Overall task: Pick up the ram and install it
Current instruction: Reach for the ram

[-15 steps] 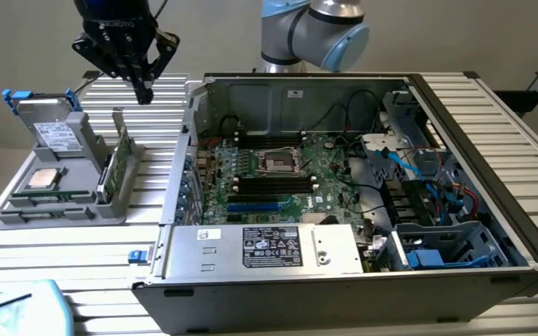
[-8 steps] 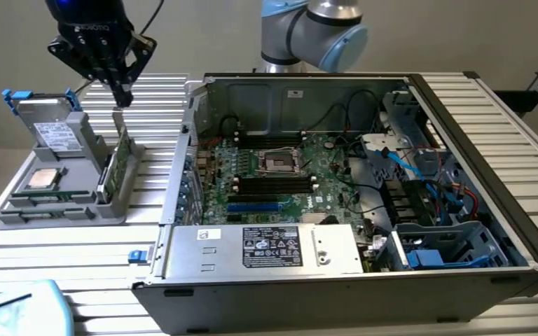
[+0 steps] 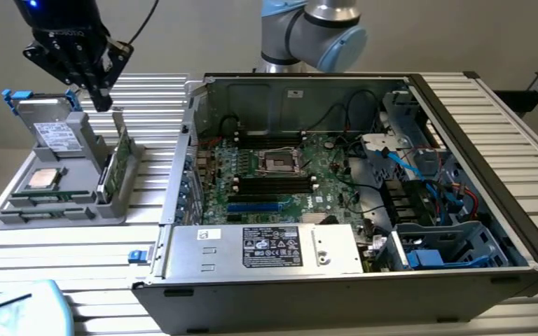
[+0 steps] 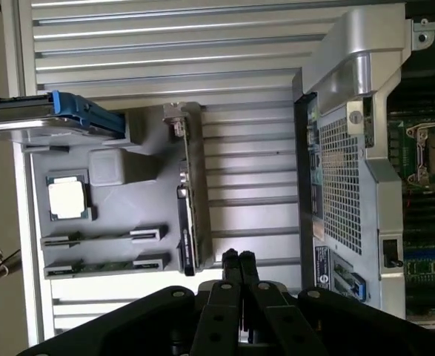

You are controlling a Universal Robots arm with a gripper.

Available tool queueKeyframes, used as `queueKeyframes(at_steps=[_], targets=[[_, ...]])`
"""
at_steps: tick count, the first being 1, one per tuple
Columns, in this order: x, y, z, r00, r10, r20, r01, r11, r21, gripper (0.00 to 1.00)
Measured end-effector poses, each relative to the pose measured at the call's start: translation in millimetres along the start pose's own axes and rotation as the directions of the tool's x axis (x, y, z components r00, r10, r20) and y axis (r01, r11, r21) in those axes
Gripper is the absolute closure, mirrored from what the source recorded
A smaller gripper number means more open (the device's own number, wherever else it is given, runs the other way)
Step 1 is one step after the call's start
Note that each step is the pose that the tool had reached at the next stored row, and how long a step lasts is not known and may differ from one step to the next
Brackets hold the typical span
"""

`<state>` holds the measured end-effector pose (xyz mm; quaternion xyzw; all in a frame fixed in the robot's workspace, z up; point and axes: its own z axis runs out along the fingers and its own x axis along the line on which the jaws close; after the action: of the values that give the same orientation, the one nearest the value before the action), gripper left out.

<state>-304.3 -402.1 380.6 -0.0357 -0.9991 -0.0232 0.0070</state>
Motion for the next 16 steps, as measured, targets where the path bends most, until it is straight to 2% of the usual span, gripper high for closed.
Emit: queueKeyframes(at_steps=[9, 16], targets=[[30.1, -6.1, 6.3, 0.9999, 0.000, -0.0110, 0.000, 1.0000, 0.0007, 0.90], [48.2, -12.7, 10.3, 0.9997, 0.001, -0.0238, -0.001, 1.0000, 0.0016, 0.90]])
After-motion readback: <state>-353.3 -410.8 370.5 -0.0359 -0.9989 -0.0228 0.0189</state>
